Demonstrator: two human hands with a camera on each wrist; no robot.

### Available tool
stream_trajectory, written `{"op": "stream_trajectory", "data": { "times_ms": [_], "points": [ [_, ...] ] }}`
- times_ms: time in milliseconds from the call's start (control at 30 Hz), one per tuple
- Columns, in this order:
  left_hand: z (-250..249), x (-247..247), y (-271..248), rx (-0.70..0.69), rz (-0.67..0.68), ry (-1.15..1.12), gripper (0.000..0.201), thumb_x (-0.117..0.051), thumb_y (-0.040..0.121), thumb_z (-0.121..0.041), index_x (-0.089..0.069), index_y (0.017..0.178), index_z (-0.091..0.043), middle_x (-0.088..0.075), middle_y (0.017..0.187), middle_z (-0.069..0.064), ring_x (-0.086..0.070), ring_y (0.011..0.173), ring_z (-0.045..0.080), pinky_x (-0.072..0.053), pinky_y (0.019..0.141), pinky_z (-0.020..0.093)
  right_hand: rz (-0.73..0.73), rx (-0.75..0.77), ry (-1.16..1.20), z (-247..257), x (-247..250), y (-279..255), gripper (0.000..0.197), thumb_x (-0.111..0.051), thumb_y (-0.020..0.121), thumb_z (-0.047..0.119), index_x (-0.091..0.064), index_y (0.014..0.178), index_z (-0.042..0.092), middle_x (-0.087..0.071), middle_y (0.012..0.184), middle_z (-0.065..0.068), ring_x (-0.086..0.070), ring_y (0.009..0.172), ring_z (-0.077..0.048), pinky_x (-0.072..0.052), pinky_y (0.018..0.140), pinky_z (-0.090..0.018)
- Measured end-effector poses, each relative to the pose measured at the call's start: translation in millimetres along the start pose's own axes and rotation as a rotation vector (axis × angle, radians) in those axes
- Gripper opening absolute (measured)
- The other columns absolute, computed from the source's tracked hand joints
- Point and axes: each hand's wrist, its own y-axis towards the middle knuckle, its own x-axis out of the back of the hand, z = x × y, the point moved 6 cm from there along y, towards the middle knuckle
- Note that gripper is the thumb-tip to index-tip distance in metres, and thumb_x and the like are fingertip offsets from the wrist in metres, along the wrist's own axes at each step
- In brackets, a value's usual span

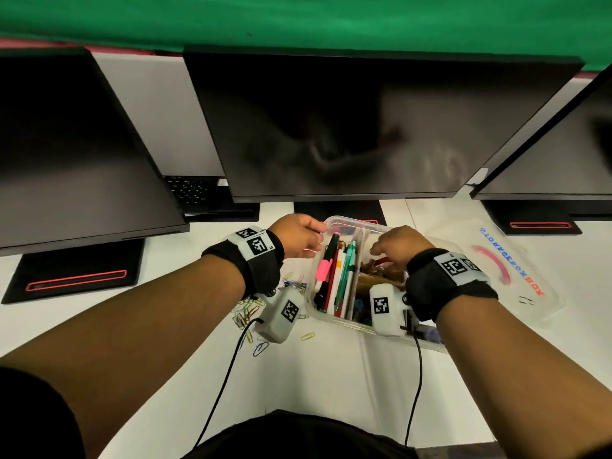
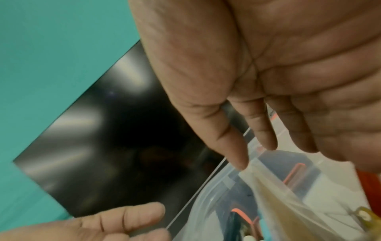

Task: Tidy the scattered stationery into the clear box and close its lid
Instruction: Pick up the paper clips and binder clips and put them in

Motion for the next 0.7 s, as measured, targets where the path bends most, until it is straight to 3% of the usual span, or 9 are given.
{"op": "stream_trajectory", "data": {
  "times_ms": [100,167,233,300,367,500,600,700],
  "points": [
    [18.4,26.1,-4.7,0.009,-0.069,0.070,0.026,-0.054,0.089,-0.001,-0.060,0.113,-0.010,-0.062,0.103,0.007,-0.059,0.079,0.011,-0.049,0.068,0.021,-0.038,0.135,-0.055,28.8,-9.0,-15.1,0.027,-0.061,0.085,0.013,-0.065,0.108,0.000,-0.065,0.111,-0.019,-0.061,0.105,-0.034,-0.050,0.096,-0.046],
    [32.8,42.1,-7.8,0.017,-0.097,0.133,0.025,-0.055,0.089,-0.003,-0.061,0.112,-0.010,-0.063,0.104,0.009,-0.060,0.082,0.014,-0.049,0.068,0.022,-0.038,0.243,-0.016,48.2,-21.4,-27.5,0.018,-0.060,0.085,0.013,-0.067,0.097,0.002,-0.067,0.095,-0.016,-0.063,0.090,-0.028,-0.054,0.086,-0.042],
    [46.9,56.9,-10.9,0.015,-0.119,0.241,0.026,-0.054,0.088,-0.003,-0.062,0.112,-0.009,-0.065,0.105,0.011,-0.060,0.087,0.017,-0.049,0.069,0.021,0.029,0.357,0.038,66.4,-41.3,-43.7,0.010,-0.060,0.086,0.010,-0.064,0.077,0.010,-0.063,0.076,-0.005,-0.060,0.072,-0.019,-0.052,0.067,-0.031],
    [60.8,71.4,-15.7,-0.008,-0.134,0.412,0.027,-0.052,0.088,-0.003,-0.064,0.110,-0.011,-0.067,0.108,0.010,-0.059,0.086,0.016,-0.047,0.066,0.018,0.122,0.449,0.021,82.6,-68.5,-61.8,0.013,-0.060,0.087,0.009,-0.062,0.076,0.016,-0.060,0.073,0.002,-0.059,0.070,-0.016,-0.049,0.064,-0.025],
    [78.1,80.0,-21.2,-0.019,-0.111,0.619,0.028,-0.052,0.088,-0.005,-0.065,0.112,-0.013,-0.066,0.113,0.009,-0.060,0.091,0.020,-0.046,0.069,0.019,0.191,0.537,-0.103,91.8,-100.7,-77.1,0.011,-0.057,0.087,0.009,-0.068,0.088,0.010,-0.063,0.081,0.002,-0.060,0.080,-0.016,-0.050,0.074,-0.028],
    [123.3,82.0,-29.8,0.021,0.003,0.938,0.035,-0.051,0.089,-0.007,-0.059,0.121,-0.017,-0.057,0.127,0.007,-0.054,0.118,0.022,-0.040,0.097,0.027,0.303,0.589,-0.432,77.1,-172.0,-87.0,0.027,-0.047,0.089,0.009,-0.065,0.108,0.004,-0.064,0.115,-0.012,-0.058,0.109,-0.027,-0.046,0.093,-0.032],
    [150.6,82.6,-32.1,0.076,0.051,0.988,0.040,-0.047,0.090,-0.005,-0.054,0.126,-0.021,-0.048,0.134,0.008,-0.047,0.126,0.025,-0.039,0.105,0.031,0.383,0.558,-0.670,49.8,-212.8,-73.5,0.032,-0.041,0.091,0.008,-0.055,0.120,0.000,-0.052,0.128,-0.016,-0.048,0.121,-0.030,-0.040,0.102,-0.033],
    [158.7,83.8,-28.8,0.085,0.051,0.969,0.046,-0.044,0.089,-0.002,-0.052,0.130,-0.021,-0.043,0.140,0.007,-0.040,0.133,0.025,-0.034,0.111,0.034,0.302,0.479,-0.801,32.1,-223.9,-48.3,0.040,-0.041,0.093,0.010,-0.046,0.132,0.006,-0.043,0.138,-0.011,-0.038,0.130,-0.025,-0.037,0.108,-0.035]
  ]
}}
